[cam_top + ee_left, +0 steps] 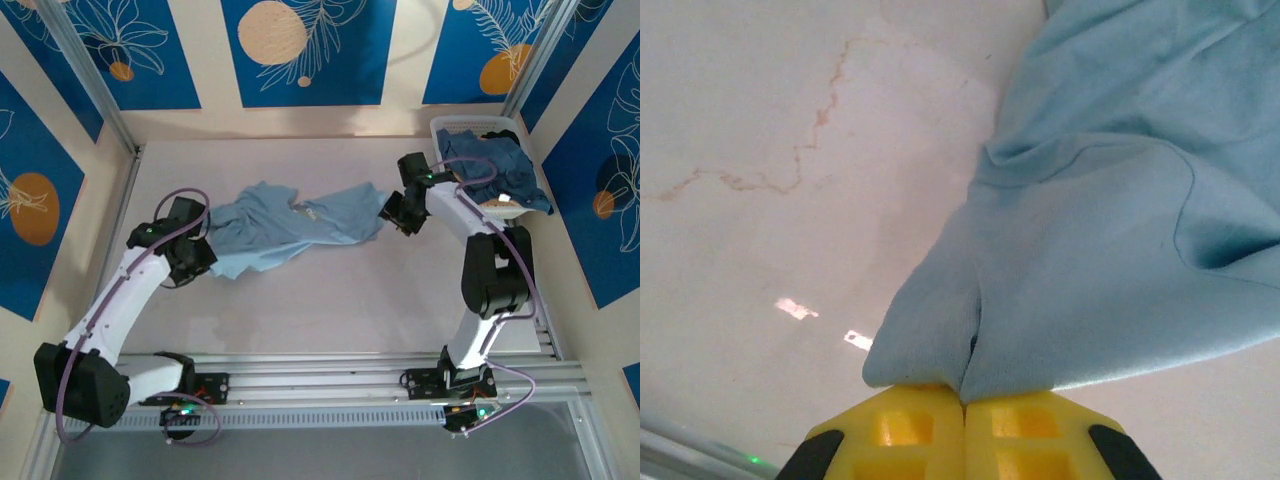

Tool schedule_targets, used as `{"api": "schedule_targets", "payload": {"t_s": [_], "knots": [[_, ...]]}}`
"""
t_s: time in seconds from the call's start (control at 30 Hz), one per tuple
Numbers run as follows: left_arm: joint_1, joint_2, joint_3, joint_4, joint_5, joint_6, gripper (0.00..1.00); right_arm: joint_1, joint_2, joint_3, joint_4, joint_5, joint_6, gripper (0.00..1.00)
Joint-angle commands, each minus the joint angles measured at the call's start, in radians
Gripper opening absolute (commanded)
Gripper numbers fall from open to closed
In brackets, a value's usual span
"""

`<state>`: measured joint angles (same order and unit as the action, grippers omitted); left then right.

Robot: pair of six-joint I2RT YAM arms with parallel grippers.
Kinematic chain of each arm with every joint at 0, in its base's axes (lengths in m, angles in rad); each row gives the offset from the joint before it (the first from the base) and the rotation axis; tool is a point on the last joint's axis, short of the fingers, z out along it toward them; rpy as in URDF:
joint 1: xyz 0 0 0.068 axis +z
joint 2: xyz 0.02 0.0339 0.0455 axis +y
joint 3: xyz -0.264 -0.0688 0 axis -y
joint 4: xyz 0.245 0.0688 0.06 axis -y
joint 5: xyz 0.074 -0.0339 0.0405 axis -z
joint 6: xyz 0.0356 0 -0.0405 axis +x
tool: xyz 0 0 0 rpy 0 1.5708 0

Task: Fold and stack the t-shirts

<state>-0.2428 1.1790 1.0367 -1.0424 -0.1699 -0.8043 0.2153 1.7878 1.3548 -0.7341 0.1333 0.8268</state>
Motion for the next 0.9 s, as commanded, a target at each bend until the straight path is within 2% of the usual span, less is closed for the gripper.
{"api": "schedule_targets", "payload": {"t_s": [0.0, 0.3, 0.4, 0.47, 0.53, 0.6, 0.87], "knots": [[0.024, -0.011, -0.013, -0.047, -0.022, 0.025, 0.0, 0.013, 0.071, 0.053, 0.02, 0.017, 0.005, 0.49], [0.03, 0.002, -0.009, -0.025, -0.005, 0.027, 0.0, 0.035, 0.288, 0.193, 0.039, -0.022, -0.009, 0.51], [0.033, 0.001, -0.004, -0.024, -0.008, 0.028, 0.0, 0.042, 0.342, 0.238, 0.007, -0.014, 0.003, 0.42], [0.036, 0.0, 0.0, -0.022, -0.012, 0.028, 0.0, 0.041, 0.346, 0.241, -0.001, 0.002, 0.02, 0.29], [0.039, -0.001, 0.006, -0.019, -0.02, 0.028, 0.0, 0.044, 0.321, 0.227, 0.006, 0.018, 0.028, 0.1], [0.04, -0.004, 0.009, -0.015, -0.028, 0.028, 0.0, 0.052, 0.269, 0.208, 0.004, 0.05, 0.032, 0.0], [0.043, -0.038, 0.01, -0.019, -0.109, 0.022, 0.0, 0.16, -0.129, 0.069, -0.094, 0.174, 0.075, 0.0]]}}
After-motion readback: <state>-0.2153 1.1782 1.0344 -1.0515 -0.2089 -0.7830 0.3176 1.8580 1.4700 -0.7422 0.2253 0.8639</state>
